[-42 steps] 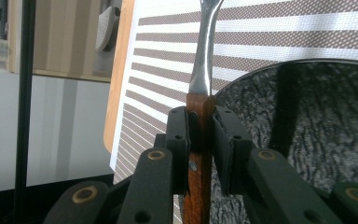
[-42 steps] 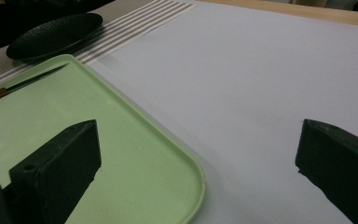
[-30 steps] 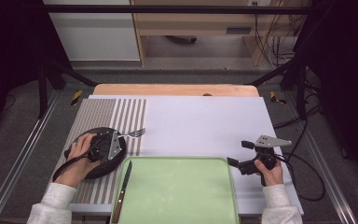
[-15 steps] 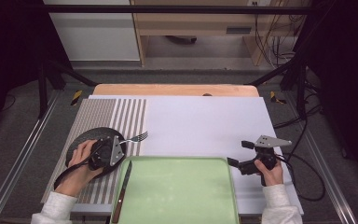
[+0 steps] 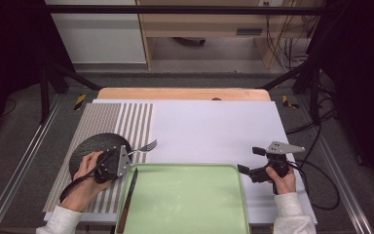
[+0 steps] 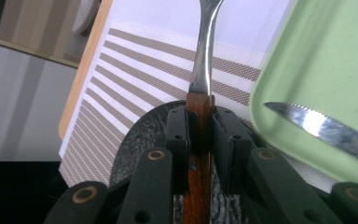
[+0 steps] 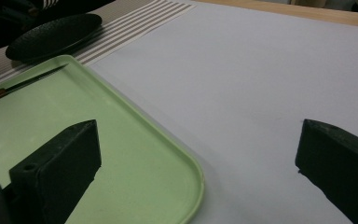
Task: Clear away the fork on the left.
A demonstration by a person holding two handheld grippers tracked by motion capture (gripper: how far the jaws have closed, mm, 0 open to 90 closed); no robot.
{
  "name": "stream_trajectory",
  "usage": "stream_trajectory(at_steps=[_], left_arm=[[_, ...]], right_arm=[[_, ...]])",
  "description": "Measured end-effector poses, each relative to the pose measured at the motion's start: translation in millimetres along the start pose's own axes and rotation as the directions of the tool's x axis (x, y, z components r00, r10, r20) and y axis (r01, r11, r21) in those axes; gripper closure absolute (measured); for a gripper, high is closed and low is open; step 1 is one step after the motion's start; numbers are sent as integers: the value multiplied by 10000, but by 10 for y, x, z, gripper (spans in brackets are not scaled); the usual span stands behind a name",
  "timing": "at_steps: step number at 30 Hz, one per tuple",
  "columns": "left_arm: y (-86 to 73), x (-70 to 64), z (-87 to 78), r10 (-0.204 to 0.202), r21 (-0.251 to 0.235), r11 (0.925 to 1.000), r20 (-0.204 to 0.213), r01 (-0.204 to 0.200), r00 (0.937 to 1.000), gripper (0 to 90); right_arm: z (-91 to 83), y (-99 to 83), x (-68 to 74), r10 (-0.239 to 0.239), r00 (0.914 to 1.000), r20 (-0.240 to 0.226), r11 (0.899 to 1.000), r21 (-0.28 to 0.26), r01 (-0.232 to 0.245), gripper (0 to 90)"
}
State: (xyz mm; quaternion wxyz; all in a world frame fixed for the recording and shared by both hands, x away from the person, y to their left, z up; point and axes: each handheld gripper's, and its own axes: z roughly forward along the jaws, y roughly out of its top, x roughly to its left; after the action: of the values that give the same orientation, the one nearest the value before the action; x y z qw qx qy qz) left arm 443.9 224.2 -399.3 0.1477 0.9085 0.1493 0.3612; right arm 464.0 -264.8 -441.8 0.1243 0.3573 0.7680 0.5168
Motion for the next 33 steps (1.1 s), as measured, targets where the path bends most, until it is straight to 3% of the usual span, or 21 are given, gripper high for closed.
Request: stream_trajectory(at_steps=[15,33], left_arm=[[102,-134,-88,-681,-135,9976,284,685,9973,768],[229,-283,-129,-977,-288,9945,897,1007,9912,769]], right_arm=[[6,-3,4,-8,10000,-5,10000,39,8,5],[0,-1,3,-18,10000,13,10000,14,18,5]])
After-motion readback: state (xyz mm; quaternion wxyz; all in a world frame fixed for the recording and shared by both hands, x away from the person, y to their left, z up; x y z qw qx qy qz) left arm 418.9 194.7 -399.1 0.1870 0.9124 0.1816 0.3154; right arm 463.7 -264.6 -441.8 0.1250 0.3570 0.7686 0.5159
